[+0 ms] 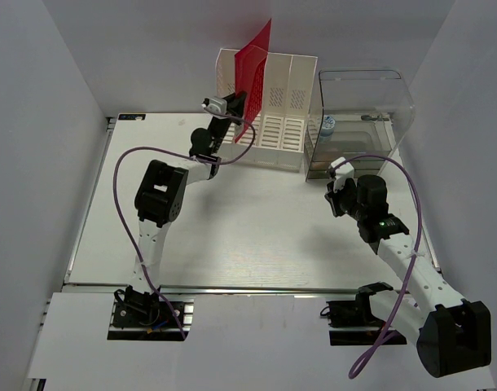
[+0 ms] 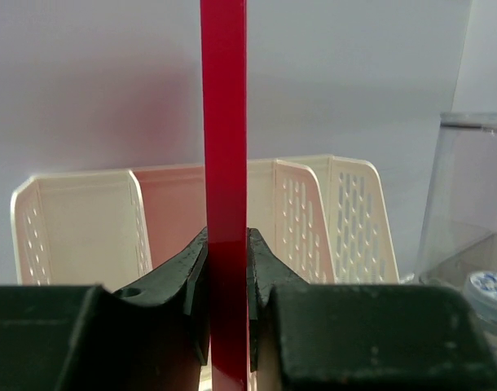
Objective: Organize the desk
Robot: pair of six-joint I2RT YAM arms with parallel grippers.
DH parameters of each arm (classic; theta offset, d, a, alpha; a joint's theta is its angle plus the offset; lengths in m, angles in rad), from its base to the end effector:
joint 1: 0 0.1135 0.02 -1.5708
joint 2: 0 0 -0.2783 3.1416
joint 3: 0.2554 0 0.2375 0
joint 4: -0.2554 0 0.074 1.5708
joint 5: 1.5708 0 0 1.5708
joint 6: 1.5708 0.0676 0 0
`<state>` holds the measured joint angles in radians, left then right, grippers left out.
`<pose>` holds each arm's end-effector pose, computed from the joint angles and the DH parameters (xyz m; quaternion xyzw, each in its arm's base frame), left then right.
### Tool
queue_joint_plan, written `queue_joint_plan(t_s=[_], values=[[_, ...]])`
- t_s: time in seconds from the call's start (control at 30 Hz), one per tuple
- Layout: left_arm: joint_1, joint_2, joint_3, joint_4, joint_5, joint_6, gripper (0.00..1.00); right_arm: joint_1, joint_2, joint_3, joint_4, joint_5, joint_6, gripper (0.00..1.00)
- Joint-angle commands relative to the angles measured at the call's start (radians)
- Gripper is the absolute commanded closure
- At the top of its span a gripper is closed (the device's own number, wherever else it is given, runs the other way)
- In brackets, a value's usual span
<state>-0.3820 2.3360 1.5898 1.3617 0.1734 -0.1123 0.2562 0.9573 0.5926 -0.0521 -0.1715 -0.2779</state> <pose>0.4940 -0.2110 0.2835 0.1378 0.4435 -0.2550 0.8481 0.2142 0.0680 0.2582 -0.2654 0.7931 0.0659 0.5443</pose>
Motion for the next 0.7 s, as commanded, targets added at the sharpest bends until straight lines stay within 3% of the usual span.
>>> queue_joint_plan(t_s=[0.0,0.47,0.53,0.57,0.67], values=[[-0.014,-0.044,-0.034,0.459,0.015,-0.004,1.0,-0.003,-0.005,0.016,0.02,-0.011,-0.012,1.0],[-0.014,-0.147,-0.186,0.458,0.028,0.013,0.98,-0.009,-0.008,0.013,0.02,-0.019,-0.012,1.0],[-0.014,-0.176,-0.24,0.458,0.011,0.003,0.79,-0.006,-0.009,0.012,0.02,-0.022,-0.012,1.0],[-0.014,-0.208,-0.26,0.458,0.003,0.002,0.62,-0.008,-0.011,0.01,0.023,-0.022,-0.014,1.0],[-0.014,-0.274,-0.335,0.456,-0.002,0.005,0.44,-0.009,-0.009,0.007,0.023,-0.026,-0.015,1.0]])
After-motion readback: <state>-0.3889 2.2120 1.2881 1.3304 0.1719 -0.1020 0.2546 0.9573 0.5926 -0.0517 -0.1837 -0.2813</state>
